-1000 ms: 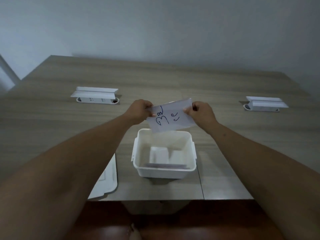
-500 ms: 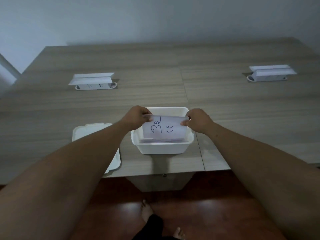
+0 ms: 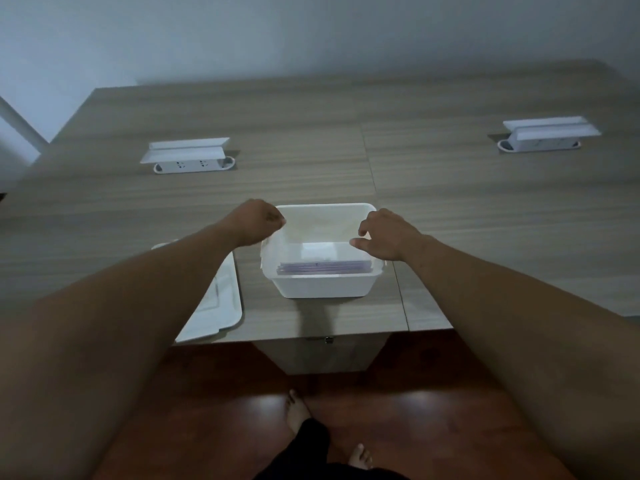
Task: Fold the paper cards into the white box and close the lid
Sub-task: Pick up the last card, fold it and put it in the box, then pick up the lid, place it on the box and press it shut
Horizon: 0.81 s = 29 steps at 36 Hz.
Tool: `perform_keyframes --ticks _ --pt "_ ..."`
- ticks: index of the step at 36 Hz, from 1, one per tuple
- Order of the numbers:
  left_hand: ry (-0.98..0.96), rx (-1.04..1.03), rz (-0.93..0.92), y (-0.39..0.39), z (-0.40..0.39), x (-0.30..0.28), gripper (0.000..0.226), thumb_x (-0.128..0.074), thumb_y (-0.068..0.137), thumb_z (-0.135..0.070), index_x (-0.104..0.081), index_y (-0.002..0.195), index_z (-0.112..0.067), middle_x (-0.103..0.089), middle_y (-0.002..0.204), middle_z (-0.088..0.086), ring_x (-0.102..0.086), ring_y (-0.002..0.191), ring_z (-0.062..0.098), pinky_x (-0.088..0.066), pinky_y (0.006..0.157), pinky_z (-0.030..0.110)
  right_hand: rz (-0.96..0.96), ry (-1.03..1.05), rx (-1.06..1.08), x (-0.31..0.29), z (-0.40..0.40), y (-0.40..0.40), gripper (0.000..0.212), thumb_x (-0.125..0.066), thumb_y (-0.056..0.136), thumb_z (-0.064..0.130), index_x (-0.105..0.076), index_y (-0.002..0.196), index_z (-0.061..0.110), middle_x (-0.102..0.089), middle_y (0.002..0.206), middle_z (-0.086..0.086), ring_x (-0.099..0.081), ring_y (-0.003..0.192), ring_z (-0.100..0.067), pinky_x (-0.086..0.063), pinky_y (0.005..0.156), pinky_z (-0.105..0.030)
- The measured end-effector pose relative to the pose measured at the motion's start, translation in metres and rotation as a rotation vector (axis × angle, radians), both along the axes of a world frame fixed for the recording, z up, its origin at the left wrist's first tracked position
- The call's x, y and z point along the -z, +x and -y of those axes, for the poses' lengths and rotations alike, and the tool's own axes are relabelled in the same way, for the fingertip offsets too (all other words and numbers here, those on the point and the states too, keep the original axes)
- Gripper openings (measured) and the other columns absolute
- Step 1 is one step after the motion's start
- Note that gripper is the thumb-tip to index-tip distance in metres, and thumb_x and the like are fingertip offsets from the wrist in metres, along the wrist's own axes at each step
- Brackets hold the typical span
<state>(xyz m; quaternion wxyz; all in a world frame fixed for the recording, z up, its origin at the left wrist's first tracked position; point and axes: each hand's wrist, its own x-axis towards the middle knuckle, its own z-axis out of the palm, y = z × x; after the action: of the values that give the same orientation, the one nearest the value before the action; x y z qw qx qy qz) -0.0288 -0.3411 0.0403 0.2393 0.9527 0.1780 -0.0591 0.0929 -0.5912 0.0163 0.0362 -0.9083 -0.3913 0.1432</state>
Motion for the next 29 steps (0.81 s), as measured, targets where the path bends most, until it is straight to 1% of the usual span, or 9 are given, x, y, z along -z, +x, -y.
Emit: perform_keyframes --ticks 5,8,10,11,13,19,22,26,29 --pt "0.066 -0.100 -0.002 -0.025 -0.017 -0.020 0.030 -0.054 0.093 -0.025 -0.074 0.110 -0.008 -0.072 0.117 0.010 -0.065 0.107 0.026 -0.046 0.093 0.030 0.001 0.040 -0.008 -0.015 -0.021 -0.006 0.047 -0.047 0.095 0.046 -0.060 0.126 0.014 -0.055 0.134 -0.010 -0.040 0.132 -0.028 -0.036 0.106 -0.041" --pt "0.085 -0.126 -0.080 -0.046 -0.028 -0.021 0.027 -0.055 0.092 -0.027 -0.075 0.100 -0.010 -0.073 0.113 0.008 -0.064 0.109 0.027 -0.047 0.093 0.032 0.007 0.035 -0.036 -0.020 -0.040 -0.016 0.048 -0.046 0.095 0.044 -0.058 0.129 0.012 -0.050 0.139 -0.011 -0.037 0.135 -0.029 -0.036 0.107 -0.042" --pt "0.098 -0.134 -0.126 -0.058 -0.035 -0.021 0.028 -0.050 0.093 -0.023 -0.072 0.089 -0.005 -0.072 0.104 0.012 -0.063 0.109 0.031 -0.046 0.090 0.032 0.011 0.031 -0.051 -0.022 -0.052 -0.026 0.049 -0.046 0.096 0.043 -0.054 0.134 0.013 -0.045 0.145 -0.012 -0.033 0.139 -0.029 -0.033 0.109 -0.041" --pt "0.113 -0.144 -0.136 -0.065 -0.039 -0.020 0.031 -0.048 0.094 -0.021 -0.072 0.092 -0.002 -0.072 0.108 0.014 -0.062 0.110 0.032 -0.046 0.092 0.032 0.005 0.037 -0.061 -0.022 -0.058 -0.031 0.050 -0.046 0.096 0.043 -0.052 0.137 0.013 -0.042 0.148 -0.011 -0.031 0.141 -0.028 -0.031 0.111 -0.041" --pt "0.122 -0.168 -0.160 -0.077 -0.050 -0.019 0.033 -0.046 0.095 -0.020 -0.072 0.107 -0.003 -0.068 0.122 0.015 -0.059 0.117 0.033 -0.044 0.100 0.034 -0.027 0.054 -0.080 -0.020 -0.071 -0.042 0.052 -0.048 0.096 0.042 -0.048 0.140 0.014 -0.040 0.151 -0.011 -0.029 0.143 -0.028 -0.029 0.114 -0.042" --pt "0.212 -0.161 -0.250 -0.100 -0.081 -0.008 0.044 -0.046 0.096 -0.034 -0.060 0.129 -0.009 -0.056 0.140 0.011 -0.049 0.130 0.031 -0.039 0.109 0.038 -0.028 0.105 -0.081 -0.016 -0.107 -0.060 0.052 -0.051 0.094 0.041 -0.049 0.139 0.015 -0.043 0.149 -0.009 -0.030 0.142 -0.026 -0.030 0.113 -0.043" --pt "0.227 -0.159 -0.257 -0.114 -0.106 0.002 0.046 -0.046 0.096 -0.036 -0.058 0.131 -0.009 -0.056 0.140 0.011 -0.049 0.130 0.031 -0.040 0.108 0.038 0.024 0.088 -0.120 -0.015 -0.137 -0.071 0.049 -0.050 0.094 0.038 -0.053 0.135 0.013 -0.050 0.142 -0.011 -0.036 0.136 -0.029 -0.032 0.111 -0.041" --pt "0.235 -0.198 -0.280 -0.136 -0.144 0.020 0.049 -0.043 0.096 -0.037 -0.055 0.133 -0.007 -0.053 0.141 0.013 -0.047 0.131 0.032 -0.040 0.108 0.040 0.051 0.086 -0.136 -0.009 -0.183 -0.095 0.042 -0.053 0.090 0.034 -0.062 0.122 0.007 -0.059 0.129 -0.014 -0.044 0.128 -0.032 -0.037 0.106 -0.040" --pt "0.211 -0.291 -0.269 -0.150 -0.167 0.040 0.050 -0.042 0.094 -0.035 -0.051 0.135 -0.008 -0.052 0.142 0.014 -0.048 0.131 0.033 -0.041 0.106 0.041 0.024 0.051 -0.143 0.001 -0.210 -0.114 0.043 -0.053 0.091 0.031 -0.059 0.127 0.007 -0.056 0.133 -0.014 -0.039 0.132 -0.031 -0.036 0.107 -0.040"
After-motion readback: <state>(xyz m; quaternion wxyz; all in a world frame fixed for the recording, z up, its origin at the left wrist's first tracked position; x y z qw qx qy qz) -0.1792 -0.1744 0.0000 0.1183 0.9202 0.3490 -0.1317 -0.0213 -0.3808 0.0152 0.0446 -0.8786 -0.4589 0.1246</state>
